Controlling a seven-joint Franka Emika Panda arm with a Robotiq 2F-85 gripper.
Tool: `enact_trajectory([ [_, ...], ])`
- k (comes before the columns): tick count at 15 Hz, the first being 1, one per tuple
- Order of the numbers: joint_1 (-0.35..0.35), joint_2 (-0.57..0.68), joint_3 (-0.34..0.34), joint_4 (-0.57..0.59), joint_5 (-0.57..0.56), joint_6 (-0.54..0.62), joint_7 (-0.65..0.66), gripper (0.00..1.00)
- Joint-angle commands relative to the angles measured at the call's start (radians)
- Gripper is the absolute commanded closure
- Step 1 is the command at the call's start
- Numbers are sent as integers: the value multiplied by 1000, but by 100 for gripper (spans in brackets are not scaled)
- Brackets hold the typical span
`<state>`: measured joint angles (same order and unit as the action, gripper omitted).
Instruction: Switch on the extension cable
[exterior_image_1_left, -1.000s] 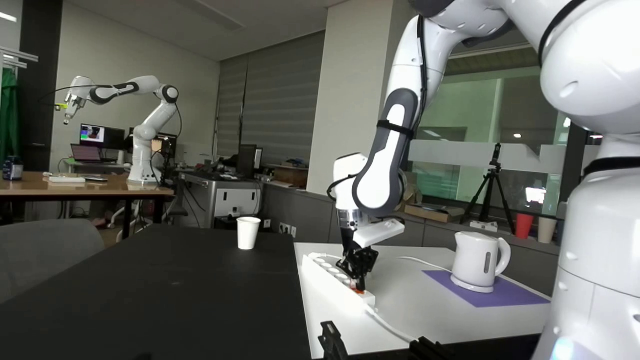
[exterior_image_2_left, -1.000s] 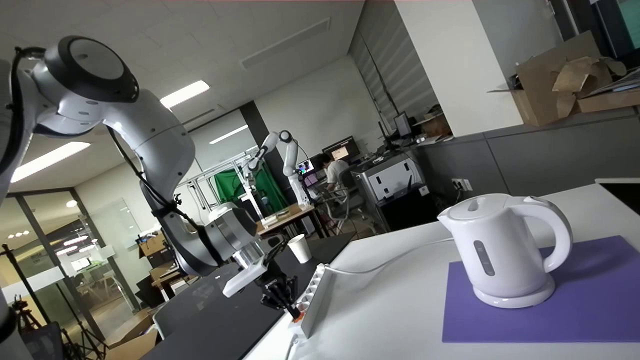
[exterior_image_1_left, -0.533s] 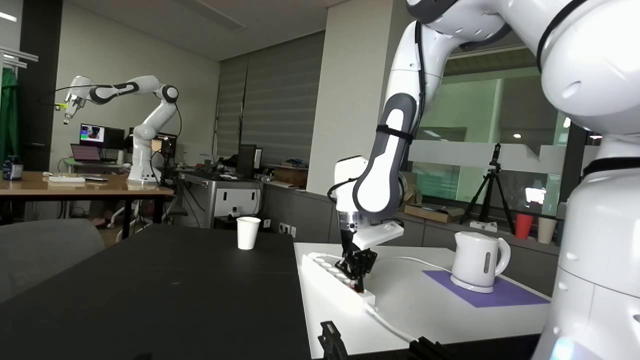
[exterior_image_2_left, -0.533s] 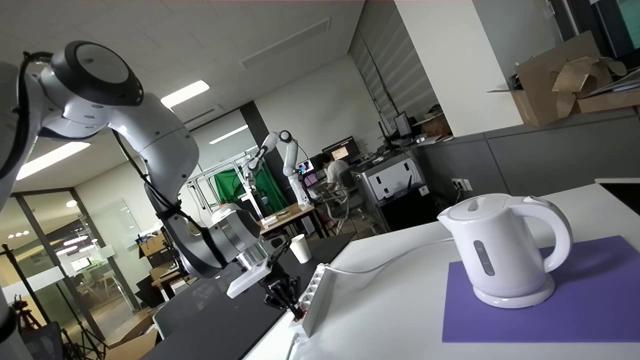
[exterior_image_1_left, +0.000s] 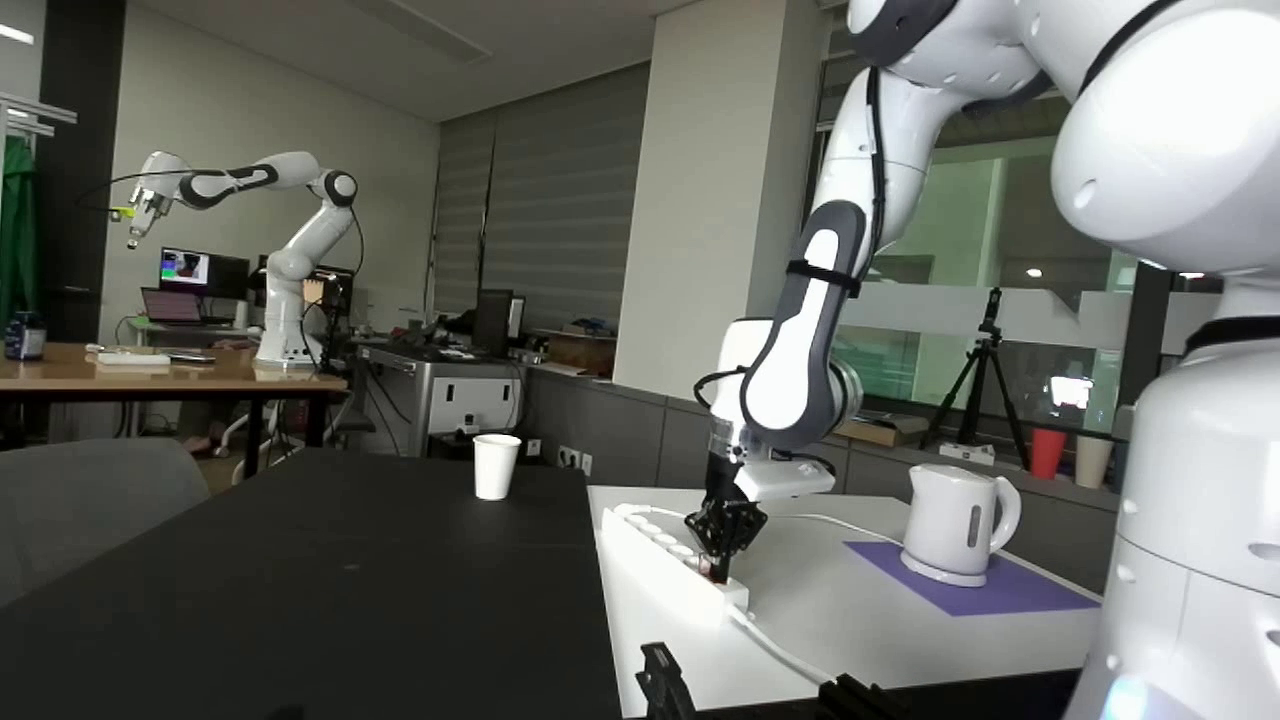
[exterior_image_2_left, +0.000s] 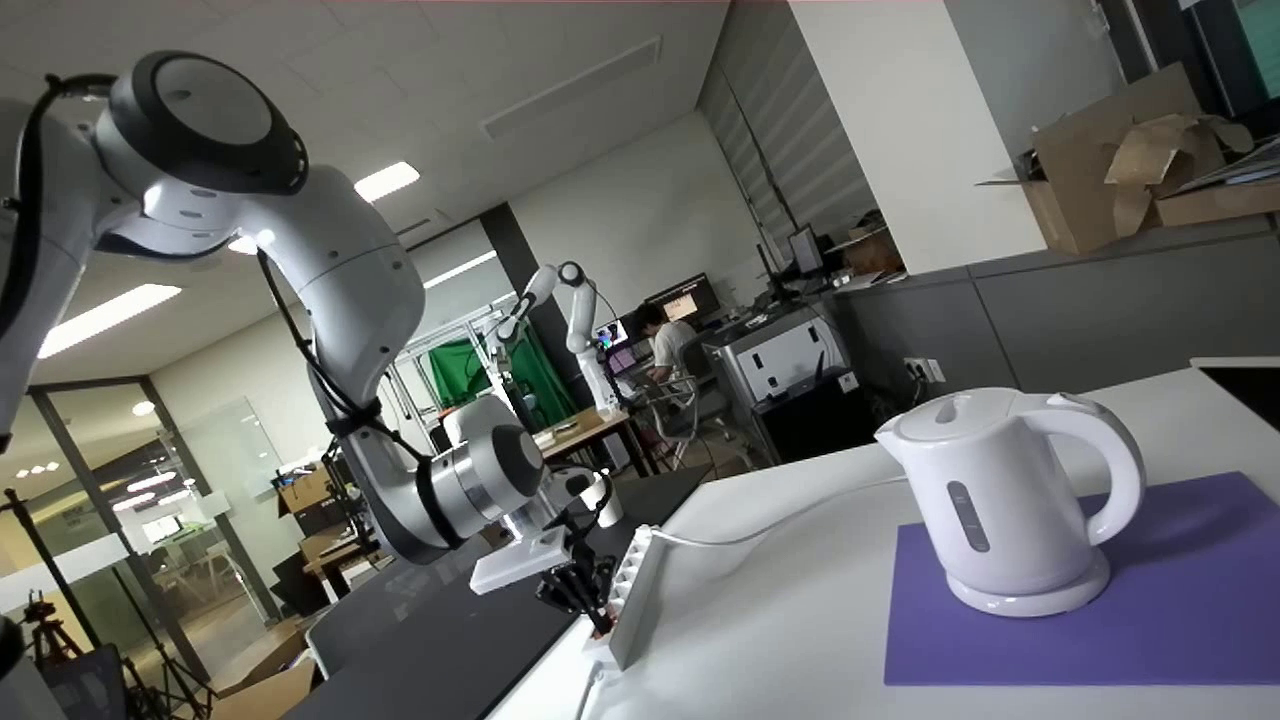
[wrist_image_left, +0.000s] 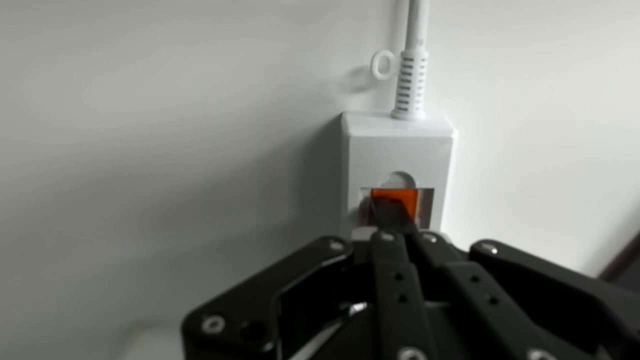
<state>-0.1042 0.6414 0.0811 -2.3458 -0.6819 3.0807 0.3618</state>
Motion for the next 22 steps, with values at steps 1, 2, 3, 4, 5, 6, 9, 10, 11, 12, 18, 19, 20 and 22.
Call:
enact_trajectory([
  [1, -265, 131, 171, 2, 88, 80, -208, 100],
  [2, -342, 157, 228, 5, 97, 80, -257, 100],
  [3, -422, 190, 289, 11, 107, 73, -312, 100],
  [4, -505, 211, 346, 19, 97, 45, -349, 100],
  [5, -580, 228, 393, 26, 84, 10, -379, 100],
  [6, -590, 230, 410, 14, 220, 5, -511, 100],
  [9, -661, 223, 472, 20, 335, -56, -644, 100],
  [10, -662, 207, 480, 21, 366, -68, -670, 100],
  [11, -664, 185, 491, 19, 395, -84, -689, 100],
  [12, -656, 164, 493, 19, 421, -95, -703, 100],
  [18, -613, -51, 526, -15, 539, -201, -747, 100],
  [19, -604, -85, 527, -19, 560, -213, -758, 100],
  [20, -591, -119, 523, -23, 580, -223, -766, 100],
  [22, -546, -173, 495, -18, 618, -241, -779, 100],
])
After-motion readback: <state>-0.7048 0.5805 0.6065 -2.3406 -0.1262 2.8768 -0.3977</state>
